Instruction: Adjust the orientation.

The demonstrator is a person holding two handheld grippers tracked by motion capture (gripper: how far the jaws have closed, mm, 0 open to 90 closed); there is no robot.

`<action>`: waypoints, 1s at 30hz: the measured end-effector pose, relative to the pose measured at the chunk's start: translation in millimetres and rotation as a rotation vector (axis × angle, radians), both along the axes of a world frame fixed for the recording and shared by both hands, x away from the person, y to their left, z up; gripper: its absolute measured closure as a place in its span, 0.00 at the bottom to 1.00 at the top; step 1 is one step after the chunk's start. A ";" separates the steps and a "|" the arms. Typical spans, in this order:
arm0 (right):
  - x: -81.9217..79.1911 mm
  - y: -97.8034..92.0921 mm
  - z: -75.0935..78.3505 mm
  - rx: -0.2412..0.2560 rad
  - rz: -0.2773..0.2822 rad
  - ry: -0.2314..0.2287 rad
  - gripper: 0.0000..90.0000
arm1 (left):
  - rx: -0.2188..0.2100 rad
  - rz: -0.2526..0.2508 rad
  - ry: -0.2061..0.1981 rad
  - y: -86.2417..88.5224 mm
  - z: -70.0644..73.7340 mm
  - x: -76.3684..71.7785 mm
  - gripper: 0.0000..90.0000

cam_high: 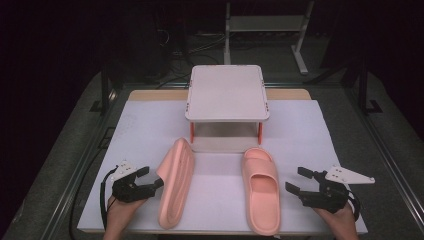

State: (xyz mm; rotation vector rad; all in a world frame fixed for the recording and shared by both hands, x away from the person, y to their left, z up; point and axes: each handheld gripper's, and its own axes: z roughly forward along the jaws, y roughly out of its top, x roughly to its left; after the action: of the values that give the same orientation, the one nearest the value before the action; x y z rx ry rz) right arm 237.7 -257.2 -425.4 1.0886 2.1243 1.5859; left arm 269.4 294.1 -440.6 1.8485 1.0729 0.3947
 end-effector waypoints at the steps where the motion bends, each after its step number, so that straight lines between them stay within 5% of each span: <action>1: -0.2 0.2 0.1 -0.001 0.000 -0.001 0.25 | 0.001 -0.003 -0.003 -1.9 0.4 0.8 0.25; 30: -2.7 5.0 -0.6 -0.007 0.017 0.005 0.25 | 0.028 -0.049 -0.029 -14.9 9.8 4.6 0.27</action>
State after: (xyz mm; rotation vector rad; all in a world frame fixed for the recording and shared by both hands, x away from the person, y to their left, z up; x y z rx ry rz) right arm 235.0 -252.2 -426.1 1.0763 2.1466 1.5840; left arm 274.0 279.1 -430.8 1.8844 1.0046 0.4083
